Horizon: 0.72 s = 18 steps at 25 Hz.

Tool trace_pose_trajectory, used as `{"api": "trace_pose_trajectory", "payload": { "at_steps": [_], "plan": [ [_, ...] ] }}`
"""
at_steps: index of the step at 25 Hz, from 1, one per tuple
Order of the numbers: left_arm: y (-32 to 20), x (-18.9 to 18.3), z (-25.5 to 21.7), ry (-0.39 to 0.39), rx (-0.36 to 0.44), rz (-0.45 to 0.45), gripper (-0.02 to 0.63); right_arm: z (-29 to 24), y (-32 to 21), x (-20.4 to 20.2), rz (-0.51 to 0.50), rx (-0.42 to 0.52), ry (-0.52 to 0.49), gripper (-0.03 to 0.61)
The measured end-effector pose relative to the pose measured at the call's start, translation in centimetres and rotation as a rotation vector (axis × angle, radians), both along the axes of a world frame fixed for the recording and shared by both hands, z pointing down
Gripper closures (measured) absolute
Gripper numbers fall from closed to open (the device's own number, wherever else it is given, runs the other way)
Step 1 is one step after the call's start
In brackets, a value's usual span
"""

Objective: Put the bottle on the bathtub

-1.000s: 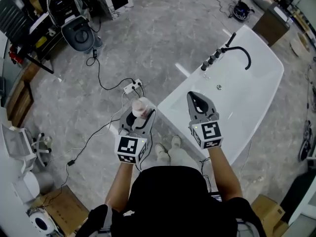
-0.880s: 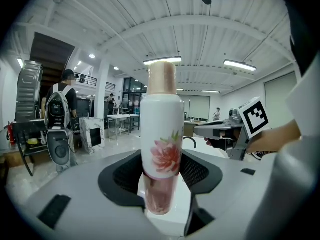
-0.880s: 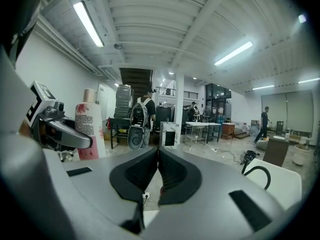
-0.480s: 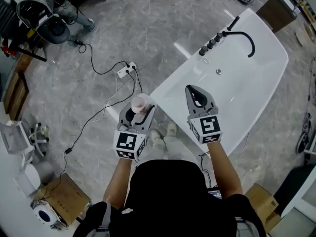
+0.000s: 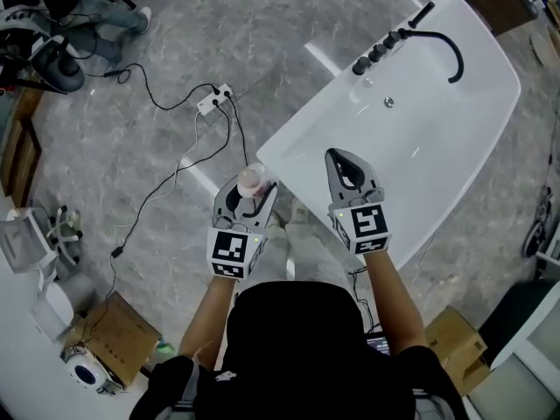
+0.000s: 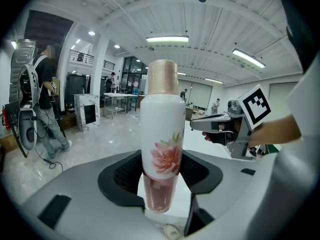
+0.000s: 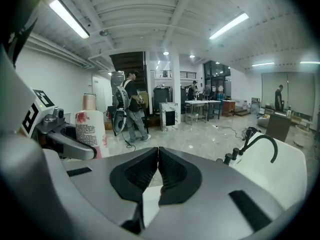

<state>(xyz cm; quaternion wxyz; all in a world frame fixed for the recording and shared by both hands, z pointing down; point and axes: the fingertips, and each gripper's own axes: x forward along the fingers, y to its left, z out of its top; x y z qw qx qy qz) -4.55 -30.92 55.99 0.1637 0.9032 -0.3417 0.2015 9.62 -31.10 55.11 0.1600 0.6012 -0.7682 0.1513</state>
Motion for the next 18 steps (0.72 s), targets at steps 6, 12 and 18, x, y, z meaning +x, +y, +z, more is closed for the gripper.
{"api": "trace_pose_trajectory", "payload": {
  "at_steps": [6, 12, 18],
  "plan": [
    [-0.7, 1.2, 4.9, -0.023, -0.063, 0.018, 0.379, 4.0, -0.5, 0.9, 0.019, -0.055, -0.012, 0.557],
    [-1.5, 2.8, 8.9, -0.058, -0.089, 0.045, 0.379, 8.2, -0.6, 1.8, 0.012, -0.119, -0.009, 0.557],
    [-2.5, 3.7, 12.4, -0.091, -0.096, 0.082, 0.379, 11.9, -0.8, 1.4, -0.003, -0.169, -0.023, 0.557]
  ]
}}
